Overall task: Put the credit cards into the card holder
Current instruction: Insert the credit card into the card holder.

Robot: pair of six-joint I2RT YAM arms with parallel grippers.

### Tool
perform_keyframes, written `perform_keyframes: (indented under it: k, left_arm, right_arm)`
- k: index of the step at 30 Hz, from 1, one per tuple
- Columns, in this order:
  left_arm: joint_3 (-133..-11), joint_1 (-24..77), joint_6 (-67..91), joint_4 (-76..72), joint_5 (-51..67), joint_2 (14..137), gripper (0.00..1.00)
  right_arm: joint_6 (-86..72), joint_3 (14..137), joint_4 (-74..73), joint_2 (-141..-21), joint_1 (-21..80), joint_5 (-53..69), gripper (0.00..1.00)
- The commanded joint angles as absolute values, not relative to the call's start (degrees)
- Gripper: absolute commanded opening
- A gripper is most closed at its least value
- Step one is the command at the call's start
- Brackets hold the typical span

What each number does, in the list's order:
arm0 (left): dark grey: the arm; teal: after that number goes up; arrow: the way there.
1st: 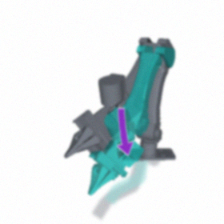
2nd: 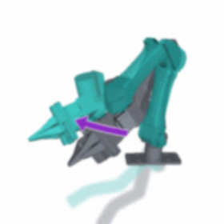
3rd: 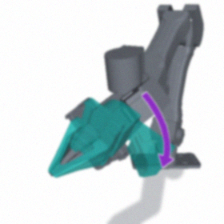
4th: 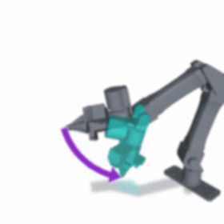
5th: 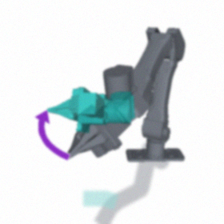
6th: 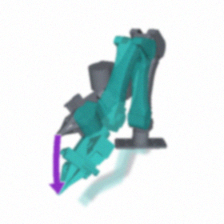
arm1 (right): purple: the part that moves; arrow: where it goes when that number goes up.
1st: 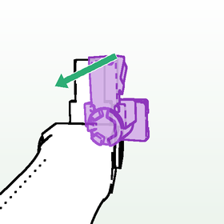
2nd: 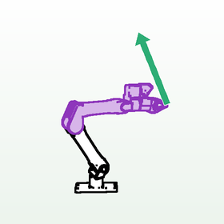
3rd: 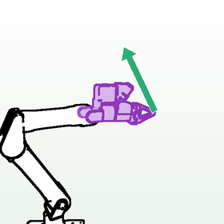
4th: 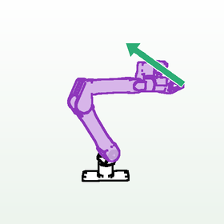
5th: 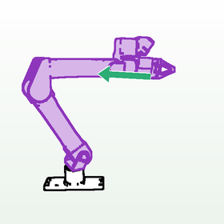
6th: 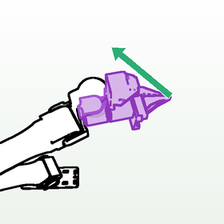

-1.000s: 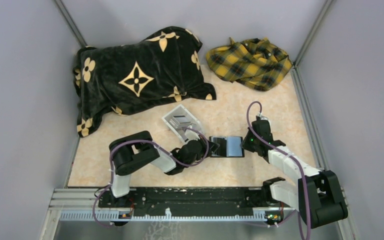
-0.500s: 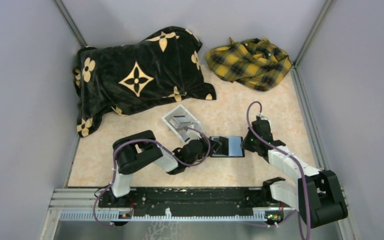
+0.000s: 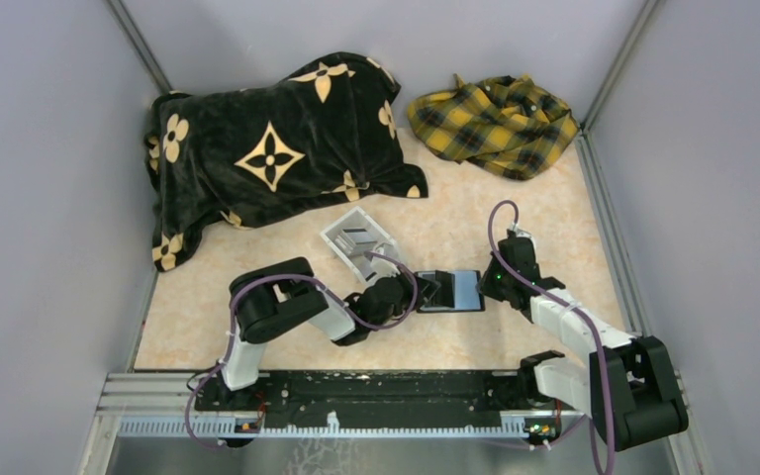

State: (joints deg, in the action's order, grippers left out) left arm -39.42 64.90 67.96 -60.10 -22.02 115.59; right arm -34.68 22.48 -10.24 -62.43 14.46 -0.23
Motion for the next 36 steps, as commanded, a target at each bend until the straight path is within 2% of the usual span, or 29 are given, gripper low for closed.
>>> perform_keyframes:
  k: [1, 9, 23, 36]
  left_arm:
    - [-39.90, 65.38, 69.68, -61.72, -22.13, 117.27, 0.00]
    - [-39.98, 66.89, 72.64, -57.39, -25.72, 117.04, 0.00]
    - [-42.28, 69.81, 78.75, -40.80, -34.48, 114.05, 0.00]
    - [-47.08, 72.26, 79.01, -33.57, -36.12, 115.33, 0.00]
  right_arm:
    - [-34.75, 23.38, -10.06, -63.42, 14.05, -0.31, 0.00]
    - [-34.99, 22.73, -9.94, -63.25, 14.06, -0.09, 0.00]
    - [-35.29, 21.98, -9.90, -63.00, 14.01, 0.26, 0.00]
    - [-35.40, 21.79, -9.54, -63.43, 14.05, 0.66, 0.00]
